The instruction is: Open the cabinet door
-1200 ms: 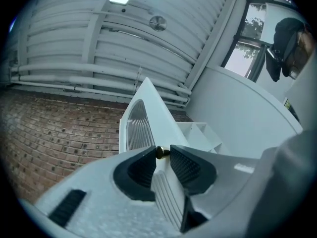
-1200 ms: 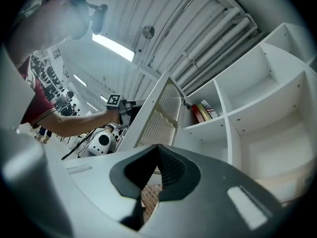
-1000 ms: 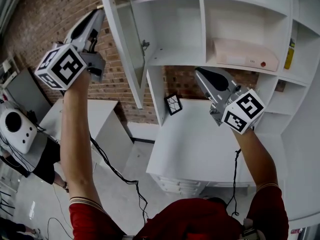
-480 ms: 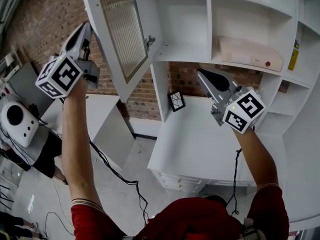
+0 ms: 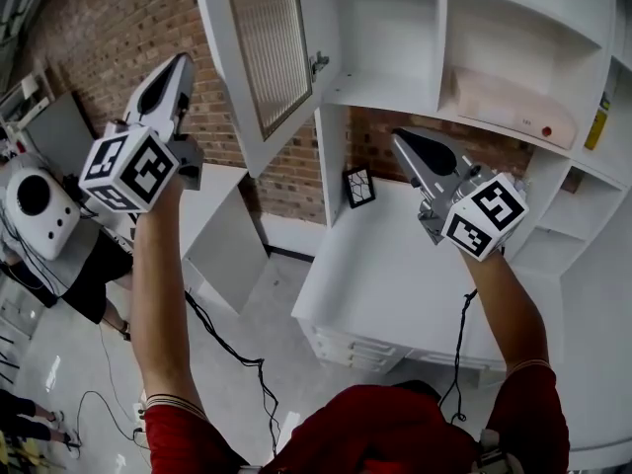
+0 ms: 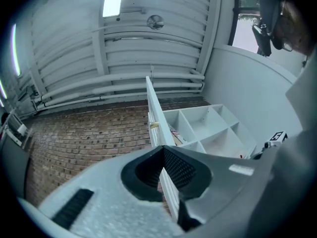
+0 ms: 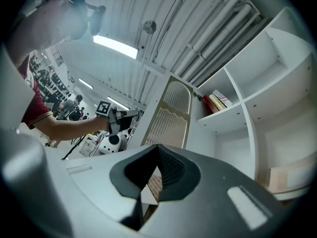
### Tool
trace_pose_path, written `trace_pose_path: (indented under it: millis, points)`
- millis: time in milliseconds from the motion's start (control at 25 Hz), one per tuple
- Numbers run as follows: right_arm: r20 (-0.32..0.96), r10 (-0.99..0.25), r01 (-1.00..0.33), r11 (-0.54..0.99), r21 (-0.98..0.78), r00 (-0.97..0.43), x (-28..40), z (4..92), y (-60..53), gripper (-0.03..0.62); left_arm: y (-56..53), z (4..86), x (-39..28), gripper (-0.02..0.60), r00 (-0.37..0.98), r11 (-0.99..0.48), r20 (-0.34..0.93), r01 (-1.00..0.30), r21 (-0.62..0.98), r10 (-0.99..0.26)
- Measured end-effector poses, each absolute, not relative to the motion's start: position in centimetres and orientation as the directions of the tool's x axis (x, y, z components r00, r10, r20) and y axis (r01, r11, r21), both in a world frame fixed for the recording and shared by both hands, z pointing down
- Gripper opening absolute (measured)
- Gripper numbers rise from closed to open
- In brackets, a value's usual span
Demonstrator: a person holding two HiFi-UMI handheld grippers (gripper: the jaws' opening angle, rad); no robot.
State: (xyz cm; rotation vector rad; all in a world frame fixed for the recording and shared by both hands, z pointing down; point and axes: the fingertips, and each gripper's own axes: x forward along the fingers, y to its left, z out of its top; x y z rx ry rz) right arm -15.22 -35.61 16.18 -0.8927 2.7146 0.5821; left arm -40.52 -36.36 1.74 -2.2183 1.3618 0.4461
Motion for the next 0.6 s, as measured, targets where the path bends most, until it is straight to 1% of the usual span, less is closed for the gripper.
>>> trace_pose_path:
  millis: [200, 400, 600]
  points:
    - [-0.360, -0.478, -0.585, 0.753, 0.303, -0.801, -14.7, 15.0, -34.3, 0.012, -32.8, 3.4, -37.2, 0.005, 0.487, -0.407, -0.514, -0.873, -0.268, -0.706]
    - [-0.399, -0.445, -0.570, 0.770, 0.286, -0.802, -12.4, 14.3, -32.0, 0.012, -29.9, 6.1, -31.4, 0.005, 0.541, -0.477, -0.496, -0.839, -0.262, -0.679]
    - [-0.413, -0.426, -0.553, 0.790, 0.265, -0.805, -8.8, 14.5, -29.3, 0.012, -28.1, 9.8, -24.6, 0.005, 0.564, -0.507, -0.447, -0.824, -0.251, -0.695]
